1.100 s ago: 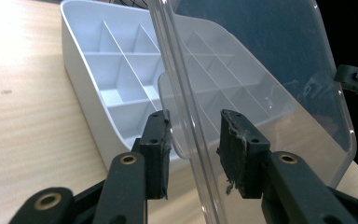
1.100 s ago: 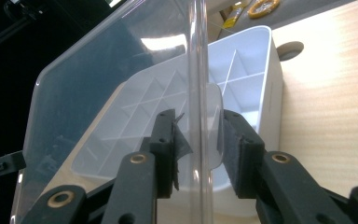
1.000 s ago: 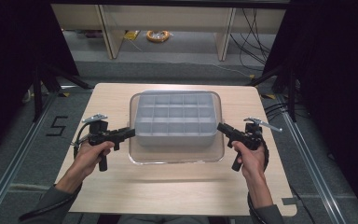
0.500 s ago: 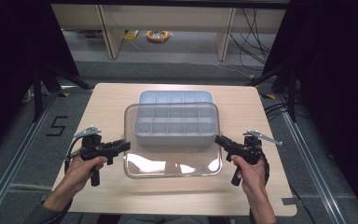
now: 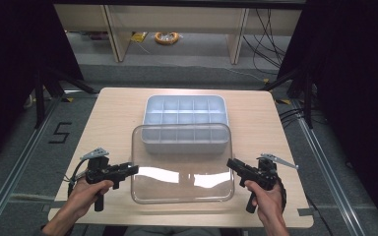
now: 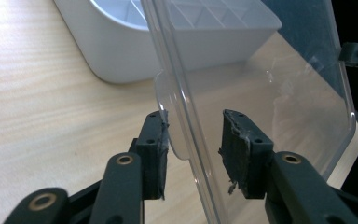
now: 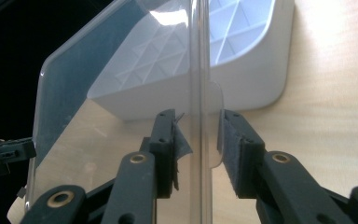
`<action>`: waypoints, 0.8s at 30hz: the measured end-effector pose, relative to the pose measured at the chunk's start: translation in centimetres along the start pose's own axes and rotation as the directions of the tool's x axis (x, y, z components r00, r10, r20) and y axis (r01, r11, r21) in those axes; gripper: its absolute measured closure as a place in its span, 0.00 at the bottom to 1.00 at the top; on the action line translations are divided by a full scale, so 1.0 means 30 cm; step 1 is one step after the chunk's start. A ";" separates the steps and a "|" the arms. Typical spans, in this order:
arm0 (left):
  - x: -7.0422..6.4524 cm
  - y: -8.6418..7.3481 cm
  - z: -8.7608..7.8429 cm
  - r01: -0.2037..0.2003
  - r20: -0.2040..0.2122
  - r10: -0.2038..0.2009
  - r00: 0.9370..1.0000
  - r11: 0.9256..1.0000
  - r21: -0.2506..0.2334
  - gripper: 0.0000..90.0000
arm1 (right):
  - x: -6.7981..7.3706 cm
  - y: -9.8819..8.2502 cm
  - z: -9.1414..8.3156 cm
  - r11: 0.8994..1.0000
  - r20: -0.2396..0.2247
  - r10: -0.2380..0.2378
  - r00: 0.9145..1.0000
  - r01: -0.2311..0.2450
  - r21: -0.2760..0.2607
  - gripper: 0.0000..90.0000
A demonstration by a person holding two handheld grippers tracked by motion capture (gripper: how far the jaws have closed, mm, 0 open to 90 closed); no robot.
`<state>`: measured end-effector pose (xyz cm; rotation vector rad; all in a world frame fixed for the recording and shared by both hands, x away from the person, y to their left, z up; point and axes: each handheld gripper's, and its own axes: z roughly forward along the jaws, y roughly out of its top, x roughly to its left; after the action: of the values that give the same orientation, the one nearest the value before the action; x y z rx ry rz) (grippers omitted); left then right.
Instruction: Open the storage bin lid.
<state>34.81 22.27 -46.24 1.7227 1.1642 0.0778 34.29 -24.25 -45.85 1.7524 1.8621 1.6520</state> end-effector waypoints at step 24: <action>-0.002 -0.105 0.016 -0.004 -0.012 0.005 1.000 0.997 0.083 0.65 | -0.018 -0.119 -0.021 0.998 0.040 0.010 0.999 -0.012 0.066 0.75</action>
<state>32.96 21.97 -48.81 1.8006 1.1870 0.0435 31.73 -24.15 -48.45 1.8100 1.9144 1.5642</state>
